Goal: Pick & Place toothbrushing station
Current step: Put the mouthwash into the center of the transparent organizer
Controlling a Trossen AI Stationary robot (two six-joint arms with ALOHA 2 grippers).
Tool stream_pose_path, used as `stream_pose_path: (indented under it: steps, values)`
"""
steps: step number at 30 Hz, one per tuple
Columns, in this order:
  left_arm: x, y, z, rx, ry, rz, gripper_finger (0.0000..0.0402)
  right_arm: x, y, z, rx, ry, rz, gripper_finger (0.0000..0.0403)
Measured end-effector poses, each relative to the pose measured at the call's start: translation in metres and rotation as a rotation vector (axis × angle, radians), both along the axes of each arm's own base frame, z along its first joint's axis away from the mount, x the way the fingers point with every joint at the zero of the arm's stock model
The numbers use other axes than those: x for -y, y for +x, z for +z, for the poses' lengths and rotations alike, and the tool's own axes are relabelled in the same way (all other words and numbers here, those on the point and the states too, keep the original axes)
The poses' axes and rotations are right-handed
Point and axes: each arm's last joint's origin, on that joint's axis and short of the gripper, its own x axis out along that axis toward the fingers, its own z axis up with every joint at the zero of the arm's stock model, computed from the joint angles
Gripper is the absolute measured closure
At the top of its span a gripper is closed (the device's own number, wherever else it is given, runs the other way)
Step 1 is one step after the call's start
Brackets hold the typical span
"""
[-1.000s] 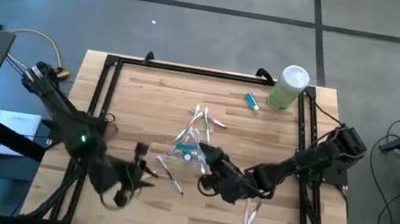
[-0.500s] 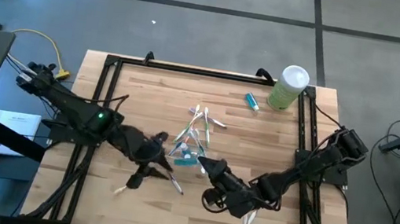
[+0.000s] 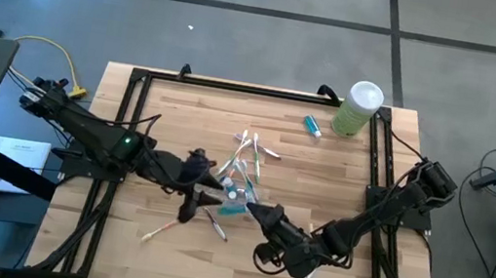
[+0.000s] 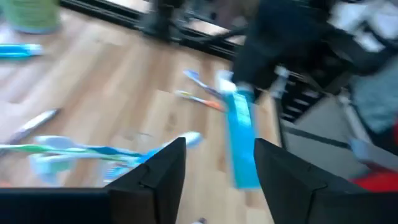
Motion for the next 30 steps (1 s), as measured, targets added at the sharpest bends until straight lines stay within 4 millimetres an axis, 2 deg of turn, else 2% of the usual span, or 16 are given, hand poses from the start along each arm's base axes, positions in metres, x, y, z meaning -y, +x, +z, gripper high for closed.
stream_pose_path:
  steps: [13, 30]
  values:
    - [-0.009, 0.016, -0.003, 0.014, -0.062, -0.049, 0.0208, 0.015, 0.01, -0.001, -0.018, 0.008, -0.004, 0.0318]
    - [-0.038, 0.047, -0.023, -0.038, -0.132, -0.17, 0.0208, 0.031, 0.018, -0.003, -0.049, -0.001, -0.033, 0.0318]
